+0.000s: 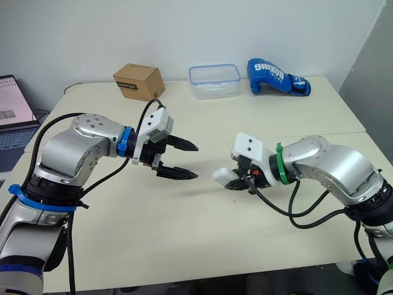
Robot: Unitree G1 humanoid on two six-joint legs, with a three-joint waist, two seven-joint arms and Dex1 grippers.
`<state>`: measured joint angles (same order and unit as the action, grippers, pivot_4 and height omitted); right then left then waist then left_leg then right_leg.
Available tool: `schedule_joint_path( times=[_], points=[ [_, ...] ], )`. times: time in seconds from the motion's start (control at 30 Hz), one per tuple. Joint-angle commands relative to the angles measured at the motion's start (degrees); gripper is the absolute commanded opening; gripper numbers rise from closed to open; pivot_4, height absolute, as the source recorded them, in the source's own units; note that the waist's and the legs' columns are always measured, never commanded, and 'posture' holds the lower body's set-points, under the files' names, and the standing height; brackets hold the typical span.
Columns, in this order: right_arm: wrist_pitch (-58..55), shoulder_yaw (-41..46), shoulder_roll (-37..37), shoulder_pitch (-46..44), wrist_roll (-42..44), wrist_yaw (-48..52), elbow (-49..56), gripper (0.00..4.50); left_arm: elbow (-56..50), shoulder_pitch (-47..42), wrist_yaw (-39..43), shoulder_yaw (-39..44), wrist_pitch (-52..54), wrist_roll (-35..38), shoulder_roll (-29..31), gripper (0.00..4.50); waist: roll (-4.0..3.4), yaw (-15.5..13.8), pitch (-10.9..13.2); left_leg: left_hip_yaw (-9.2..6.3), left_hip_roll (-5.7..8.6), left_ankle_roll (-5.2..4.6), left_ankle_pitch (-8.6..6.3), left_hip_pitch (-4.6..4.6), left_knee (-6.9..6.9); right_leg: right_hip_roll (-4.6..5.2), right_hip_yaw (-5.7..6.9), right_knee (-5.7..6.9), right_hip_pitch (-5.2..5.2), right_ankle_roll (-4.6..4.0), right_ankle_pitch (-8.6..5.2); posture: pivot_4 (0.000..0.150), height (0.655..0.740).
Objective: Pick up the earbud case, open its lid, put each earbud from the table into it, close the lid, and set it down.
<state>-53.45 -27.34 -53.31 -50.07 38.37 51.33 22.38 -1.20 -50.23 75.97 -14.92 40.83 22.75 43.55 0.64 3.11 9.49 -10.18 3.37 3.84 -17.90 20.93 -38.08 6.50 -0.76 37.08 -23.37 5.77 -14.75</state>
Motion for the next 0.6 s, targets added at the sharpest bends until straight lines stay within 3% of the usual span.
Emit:
schedule_joint_path(
  times=[0.03,0.17,0.6],
  points=[
    [1.6,0.0,0.8,-1.2,-4.2,3.2,1.4,0.88,-0.4,-0.9,0.9,0.3,-0.9,0.2,-0.8,3.64,0.00,0.0,0.0,0.01,0.00,0.00,0.00,0.01,0.00,0.00,-0.01,0.00,0.00,0.00,0.00,0.150,0.7307],
    [0.8,-0.6,3.0,-2.8,-7.2,5.3,-0.2,0.88,-0.9,-1.8,1.2,-1.3,-0.9,-1.0,-1.6,2.43,0.00,0.0,0.0,0.01,0.00,0.00,0.00,0.00,0.00,0.00,0.00,0.01,-0.01,-0.01,0.00,0.150,0.7307],
    [0.4,-3.1,9.4,-6.4,-16.8,8.9,-5.6,0.88,-4.2,-2.3,1.5,-3.9,2.0,-1.1,-3.5,2.43,0.00,0.0,0.0,0.00,0.01,0.01,0.01,0.02,-0.01,0.01,-0.02,0.03,-0.05,-0.02,0.01,0.150,0.7307]
  ],
)
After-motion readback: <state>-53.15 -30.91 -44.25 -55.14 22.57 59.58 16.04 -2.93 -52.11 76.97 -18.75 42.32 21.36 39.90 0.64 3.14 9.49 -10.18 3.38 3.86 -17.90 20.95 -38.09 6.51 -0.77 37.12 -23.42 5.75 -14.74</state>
